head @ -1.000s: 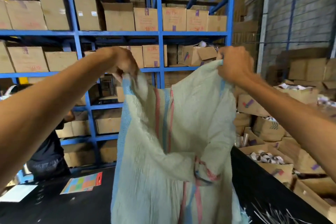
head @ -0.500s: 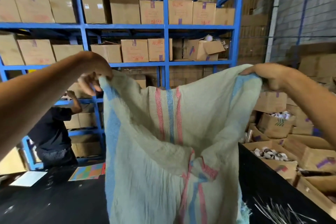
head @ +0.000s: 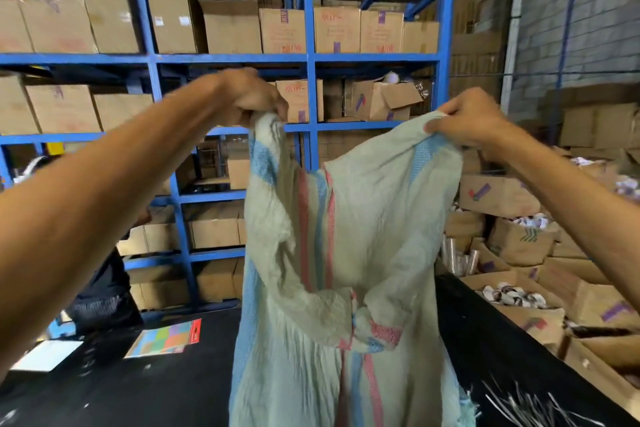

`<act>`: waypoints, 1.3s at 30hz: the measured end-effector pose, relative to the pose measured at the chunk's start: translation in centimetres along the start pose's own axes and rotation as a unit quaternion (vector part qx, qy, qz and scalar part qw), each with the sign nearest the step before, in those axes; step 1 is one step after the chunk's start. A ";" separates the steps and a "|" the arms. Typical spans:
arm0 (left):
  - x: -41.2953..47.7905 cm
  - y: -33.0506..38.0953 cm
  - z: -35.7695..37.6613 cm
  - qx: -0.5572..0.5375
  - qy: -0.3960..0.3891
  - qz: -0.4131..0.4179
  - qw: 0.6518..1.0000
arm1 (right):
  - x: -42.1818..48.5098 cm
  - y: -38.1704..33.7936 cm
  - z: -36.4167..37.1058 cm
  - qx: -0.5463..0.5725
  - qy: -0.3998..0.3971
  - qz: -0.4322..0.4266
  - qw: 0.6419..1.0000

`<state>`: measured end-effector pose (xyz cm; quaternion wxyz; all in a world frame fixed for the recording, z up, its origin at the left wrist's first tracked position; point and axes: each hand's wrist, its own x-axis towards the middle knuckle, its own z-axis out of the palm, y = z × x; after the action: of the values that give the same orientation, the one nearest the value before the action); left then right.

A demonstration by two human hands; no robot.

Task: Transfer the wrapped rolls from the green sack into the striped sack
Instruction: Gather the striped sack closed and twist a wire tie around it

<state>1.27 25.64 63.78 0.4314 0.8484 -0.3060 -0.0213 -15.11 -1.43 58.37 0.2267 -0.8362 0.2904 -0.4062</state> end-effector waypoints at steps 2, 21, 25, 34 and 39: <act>0.1 0.8 2.5 0.036 0.022 0.030 0.999 | -1.0 -1.7 0.5 -0.149 0.073 -0.129 0.978; 6.0 -1.3 11.5 0.066 0.118 0.123 0.983 | -5.2 -3.5 0.7 0.096 -0.218 0.078 0.968; 6.8 -1.7 10.1 0.062 0.170 0.086 0.980 | -7.2 -2.0 1.1 0.093 -0.340 0.095 0.931; 6.8 -3.8 8.9 0.207 0.226 0.137 0.942 | -8.9 2.1 -0.8 0.233 -0.579 -0.012 0.781; 6.7 -3.7 8.8 0.182 0.203 0.142 0.952 | -7.8 3.0 -1.6 0.372 -0.589 -0.066 0.714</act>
<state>5.86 17.35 57.05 0.3214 0.8467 -0.3276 0.2691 -21.19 1.37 53.16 0.6170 -0.7717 -0.1326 0.0793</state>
